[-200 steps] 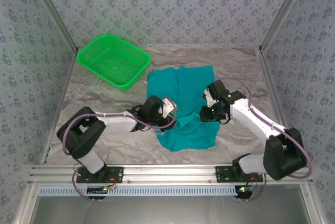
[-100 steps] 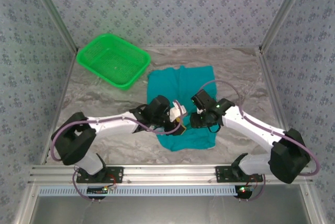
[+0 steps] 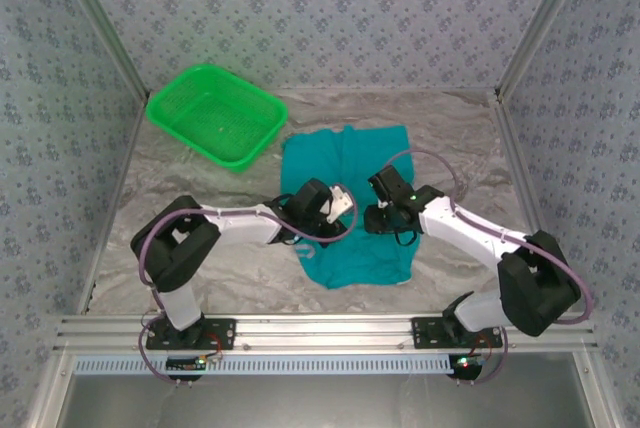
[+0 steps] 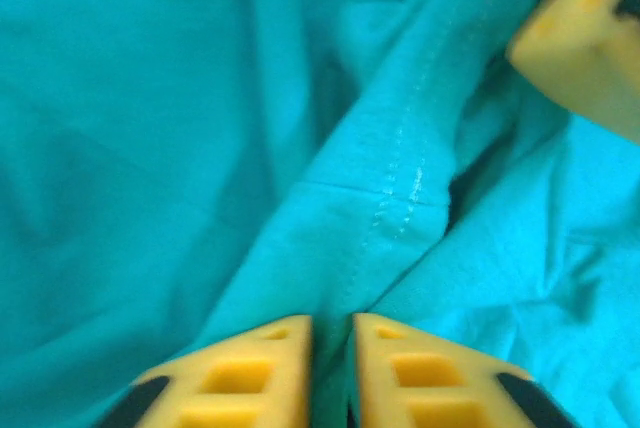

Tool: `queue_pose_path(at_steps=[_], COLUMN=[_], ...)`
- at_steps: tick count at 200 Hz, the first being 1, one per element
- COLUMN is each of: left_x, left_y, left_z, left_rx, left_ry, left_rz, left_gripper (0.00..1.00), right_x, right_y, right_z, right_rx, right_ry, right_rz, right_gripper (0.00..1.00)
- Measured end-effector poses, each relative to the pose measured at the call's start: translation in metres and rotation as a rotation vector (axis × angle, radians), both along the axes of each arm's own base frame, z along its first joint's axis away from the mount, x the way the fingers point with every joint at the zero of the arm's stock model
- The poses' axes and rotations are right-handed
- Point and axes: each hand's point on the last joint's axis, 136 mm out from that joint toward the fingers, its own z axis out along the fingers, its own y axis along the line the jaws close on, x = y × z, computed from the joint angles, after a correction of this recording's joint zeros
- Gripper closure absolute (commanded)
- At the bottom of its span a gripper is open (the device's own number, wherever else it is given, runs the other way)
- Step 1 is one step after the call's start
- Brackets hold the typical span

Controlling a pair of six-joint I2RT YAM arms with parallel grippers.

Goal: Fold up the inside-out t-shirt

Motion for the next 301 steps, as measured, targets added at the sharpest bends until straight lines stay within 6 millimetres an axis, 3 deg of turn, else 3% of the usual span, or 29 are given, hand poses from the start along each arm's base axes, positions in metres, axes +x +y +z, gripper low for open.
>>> queue_pose_path(at_steps=[24, 42, 48, 84, 110, 123, 142, 157, 178, 204, 229, 273, 301], left_x=[0.008, 0.004, 0.002, -0.006, -0.008, -0.005, 0.001, 0.003, 0.006, 0.012, 0.020, 0.021, 0.016], left_y=[0.005, 0.001, -0.001, -0.012, -0.015, -0.018, -0.024, -0.025, -0.024, -0.018, -0.007, 0.011, 0.023], left_z=[0.002, 0.010, 0.014, 0.040, 0.035, 0.029, 0.019, 0.010, 0.002, 0.001, 0.017, 0.077, 0.087], left_rx=[-0.013, -0.046, -0.064, -0.152, -0.140, -0.128, -0.110, -0.094, -0.075, -0.076, -0.129, -0.275, -0.308], left_ry=[0.010, 0.033, 0.042, 0.042, 0.049, 0.052, 0.055, 0.057, 0.060, 0.073, 0.101, 0.125, 0.169], left_rz=[0.028, 0.020, 0.013, -0.030, -0.041, -0.045, -0.051, -0.056, -0.057, -0.031, 0.011, 0.061, 0.100], left_gripper=[0.89, 0.66, 0.62, 0.57, 0.57, 0.56, 0.57, 0.67, 0.89, 1.00, 1.00, 0.98, 0.91], right_x=[-0.002, -0.002, -0.002, -0.003, -0.003, -0.001, 0.003, 0.005, 0.002, -0.011, -0.024, -0.045, -0.069], right_y=[-0.010, -0.013, -0.012, -0.008, -0.001, 0.001, 0.002, 0.004, 0.006, 0.010, 0.018, 0.035, 0.054], right_z=[-0.012, -0.015, -0.014, -0.014, -0.013, -0.015, -0.019, -0.018, -0.013, 0.004, 0.025, 0.042, 0.045], right_rx=[-0.017, -0.018, -0.014, 0.004, 0.003, -0.003, -0.012, -0.007, 0.011, 0.071, 0.138, 0.190, 0.178], right_ry=[0.024, 0.031, 0.030, 0.034, 0.019, 0.009, -0.003, -0.013, -0.049, -0.119, -0.207, -0.345, -0.461], right_rz=[-0.025, -0.049, -0.055, -0.086, -0.071, -0.062, -0.045, -0.040, 0.002, 0.101, 0.238, 0.467, 0.687], right_gripper=[0.58, 0.57, 0.57, 0.57, 0.58, 0.64, 0.88, 1.00, 1.00, 1.00, 1.00, 0.97, 0.94])
